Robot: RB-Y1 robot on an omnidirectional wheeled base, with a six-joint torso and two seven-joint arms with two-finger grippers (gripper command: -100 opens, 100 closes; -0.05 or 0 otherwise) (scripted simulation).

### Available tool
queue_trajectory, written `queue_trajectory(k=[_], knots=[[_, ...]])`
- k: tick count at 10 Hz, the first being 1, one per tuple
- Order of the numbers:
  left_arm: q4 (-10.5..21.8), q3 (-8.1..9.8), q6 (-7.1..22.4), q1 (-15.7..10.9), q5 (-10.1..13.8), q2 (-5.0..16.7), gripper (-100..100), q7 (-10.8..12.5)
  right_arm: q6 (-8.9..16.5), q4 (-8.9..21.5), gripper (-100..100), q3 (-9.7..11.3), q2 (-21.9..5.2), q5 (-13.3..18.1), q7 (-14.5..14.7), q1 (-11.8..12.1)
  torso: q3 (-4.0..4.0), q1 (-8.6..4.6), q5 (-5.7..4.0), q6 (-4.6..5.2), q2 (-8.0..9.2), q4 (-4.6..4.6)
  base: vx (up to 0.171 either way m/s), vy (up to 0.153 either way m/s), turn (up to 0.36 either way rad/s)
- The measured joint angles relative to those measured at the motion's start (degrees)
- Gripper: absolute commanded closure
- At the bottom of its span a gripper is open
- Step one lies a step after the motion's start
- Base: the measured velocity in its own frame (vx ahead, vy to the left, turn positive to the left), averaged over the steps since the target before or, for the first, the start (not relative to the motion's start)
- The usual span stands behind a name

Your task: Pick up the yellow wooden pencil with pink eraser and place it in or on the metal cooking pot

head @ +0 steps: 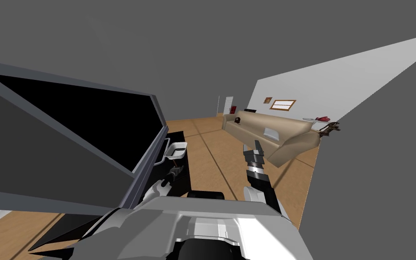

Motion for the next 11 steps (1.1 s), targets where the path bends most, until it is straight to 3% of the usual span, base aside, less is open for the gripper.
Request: queue_trajectory(k=[3,4,8,10,11], knots=[[4.04,-0.35,-1.18,-2.41,4.46,0.27,-100,-3.64,0.00,0.00,0,0.00,0.00,0.00,0.00,0.00,0.00,0.01,0.00,-0.01,0.00,0.00,-0.013,0.001,-0.015],[4.12,-0.35,-1.24,-2.45,4.61,0.27,100,-3.82,0.00,0.00,0,0.00,0.00,0.00,0.00,0.00,-0.01,0.01,0.00,-0.01,-0.02,-0.01,0.000,0.000,0.000],[4.11,-0.35,-1.23,-2.44,4.59,0.27,100,-3.81,0.00,0.00,0,0.00,0.00,0.00,0.00,0.00,-0.03,0.01,0.00,-0.01,-0.05,-0.01,0.000,0.000,0.000],[4.11,-0.35,-1.23,-2.44,4.59,0.27,-100,-3.81,0.00,0.00,0,0.00,0.00,0.00,0.00,0.00,-0.03,0.01,0.00,-0.01,-0.05,-0.01,-0.028,0.032,-0.020],[0.79,-0.70,-0.41,-1.43,4.41,0.35,-100,-3.97,0.00,0.00,0,-0.01,-0.01,0.00,0.00,0.00,0.06,0.21,0.03,-0.01,0.11,0.02,-0.062,0.105,-0.028]])
